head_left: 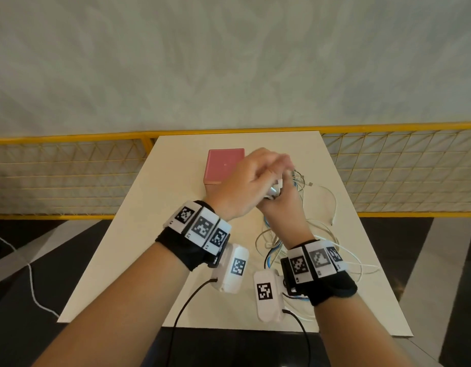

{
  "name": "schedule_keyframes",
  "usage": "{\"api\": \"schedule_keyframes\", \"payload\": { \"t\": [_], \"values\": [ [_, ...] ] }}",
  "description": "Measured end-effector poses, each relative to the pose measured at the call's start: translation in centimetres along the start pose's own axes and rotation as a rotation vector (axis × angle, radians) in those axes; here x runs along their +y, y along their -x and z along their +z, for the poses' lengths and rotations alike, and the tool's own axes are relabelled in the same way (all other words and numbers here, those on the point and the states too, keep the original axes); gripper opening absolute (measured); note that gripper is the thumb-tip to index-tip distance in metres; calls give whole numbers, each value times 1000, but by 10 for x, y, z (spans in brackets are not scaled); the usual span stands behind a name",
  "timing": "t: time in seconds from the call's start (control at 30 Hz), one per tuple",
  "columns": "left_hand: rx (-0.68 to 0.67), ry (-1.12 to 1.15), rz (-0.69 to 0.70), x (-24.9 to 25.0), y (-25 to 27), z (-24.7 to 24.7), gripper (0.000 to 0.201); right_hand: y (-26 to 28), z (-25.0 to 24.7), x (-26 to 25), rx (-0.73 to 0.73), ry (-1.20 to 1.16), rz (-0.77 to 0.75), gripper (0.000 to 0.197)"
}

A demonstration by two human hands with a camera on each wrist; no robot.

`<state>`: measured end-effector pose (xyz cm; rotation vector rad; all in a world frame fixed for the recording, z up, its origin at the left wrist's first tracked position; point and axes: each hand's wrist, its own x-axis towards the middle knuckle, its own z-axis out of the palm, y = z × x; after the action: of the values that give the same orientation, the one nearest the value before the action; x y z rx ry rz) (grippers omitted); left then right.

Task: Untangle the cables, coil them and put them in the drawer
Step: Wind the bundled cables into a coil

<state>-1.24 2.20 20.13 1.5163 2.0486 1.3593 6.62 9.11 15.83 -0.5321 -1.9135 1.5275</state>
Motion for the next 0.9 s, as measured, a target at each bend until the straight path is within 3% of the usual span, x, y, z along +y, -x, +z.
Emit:
{"api": "schedule_keyframes", "payload": {
  "t": [0.1, 0.17, 0.23, 0.27, 0.37, 0.47, 0.53, 0.6, 0.63, 0.7, 0.77, 0.8, 0.9],
  "values": [
    [50, -349, 151, -7, 2, 10, 35, -2, 0, 0, 60, 94, -13, 44],
    [110, -338, 222, -11, 1, 10, 30, -2, 0, 1, 16, 72, -38, 58],
    [176, -314, 232, -14, -1, 8, 25, 0, -2, -2, -120, -39, -44, 79],
    [218, -297, 213, -17, -1, 6, 23, 0, -5, 2, -189, -85, -38, 76],
    [372, -223, 80, -22, -1, -5, 23, 3, -13, 4, -362, -76, 9, 8],
    [334, -167, -83, -23, -4, -18, 31, 5, -15, 10, -384, 84, 52, 23],
    [311, -250, -125, -25, -6, -26, 36, 4, -15, 9, -373, 198, 27, 26],
    [390, -445, 79, -21, -6, -33, 36, -1, -15, 7, -373, 294, 3, 25],
    [376, -493, 229, -15, -6, -33, 35, -3, -16, 5, -374, 335, -28, 23],
    [110, -478, 404, -3, -2, -25, 40, -3, -15, -3, -411, 407, -97, 16],
    [-162, -587, 327, 3, 5, -12, 60, -4, -17, -11, -488, 457, -108, 16],
    [-206, -669, 277, 2, 9, -9, 69, -5, -20, -13, -522, 449, -70, 18],
    [-130, -687, 167, -14, 15, -10, 83, -14, -22, -15, -539, 390, -82, 16]
  ]
}}
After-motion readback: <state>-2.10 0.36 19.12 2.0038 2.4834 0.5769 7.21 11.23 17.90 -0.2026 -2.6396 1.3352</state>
